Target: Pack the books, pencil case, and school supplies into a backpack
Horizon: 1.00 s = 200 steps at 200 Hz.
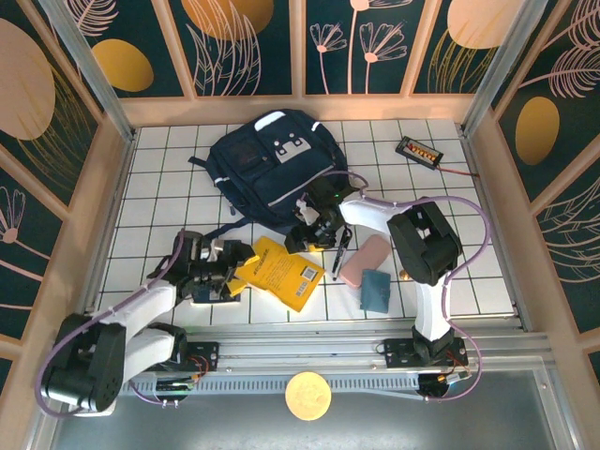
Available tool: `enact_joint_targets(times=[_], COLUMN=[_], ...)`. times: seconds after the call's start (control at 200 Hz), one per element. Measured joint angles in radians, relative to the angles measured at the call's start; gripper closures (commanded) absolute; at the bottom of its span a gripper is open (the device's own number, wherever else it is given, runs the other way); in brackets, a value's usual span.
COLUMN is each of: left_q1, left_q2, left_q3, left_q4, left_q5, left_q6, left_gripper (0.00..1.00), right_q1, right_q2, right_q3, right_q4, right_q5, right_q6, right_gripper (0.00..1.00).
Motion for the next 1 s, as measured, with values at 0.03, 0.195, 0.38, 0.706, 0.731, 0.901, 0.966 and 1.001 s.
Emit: enact_joint_targets(times=[0.03, 0.195, 0.38, 0.706, 0.731, 0.901, 0.966, 1.001], left_q1=[-0.010, -0.047, -0.048, -0.048, -0.048, -0.048, -0.048, -0.048], left_q2=[0.029, 0.171, 0.256, 0.310, 0.311, 0.320, 0.322, 0.322], left_q3=[0.014, 0.081, 0.122, 0.137, 0.137, 0.137, 0.137, 0.136], left_q4=[0.019, 0.119, 0.188, 0.282, 0.283, 0.307, 0.311, 0.312], left_q5=[-0.001, 0.002, 0.010, 0.003, 0.003, 0.006, 0.006, 0.006], left_q6=[-0.008, -0.049, -0.076, -0.082, -0.083, -0.085, -0.085, -0.085], left_gripper=[0.01, 0.01, 0.01, 0.01, 0.01, 0.01, 0.01, 0.01], right_q1=[-0.002, -0.008, -0.032, -0.055, -0.056, -0.056, -0.056, -0.056], right_q2=[0.000, 0.004, 0.008, 0.004, 0.001, -0.048, -0.070, -0.080], right_q3=[-0.003, -0.024, -0.039, -0.094, -0.098, -0.142, -0.161, -0.171], right_q4=[0.008, 0.037, 0.060, 0.134, 0.140, 0.182, 0.200, 0.209], right_q5=[-0.012, -0.092, -0.156, -0.283, -0.290, -0.329, -0.346, -0.351], right_q6=[-0.003, -0.018, -0.020, 0.034, 0.041, 0.078, 0.097, 0.106], right_gripper=[0.23, 0.24, 0.26, 0.31, 0.31, 0.34, 0.38, 0.40])
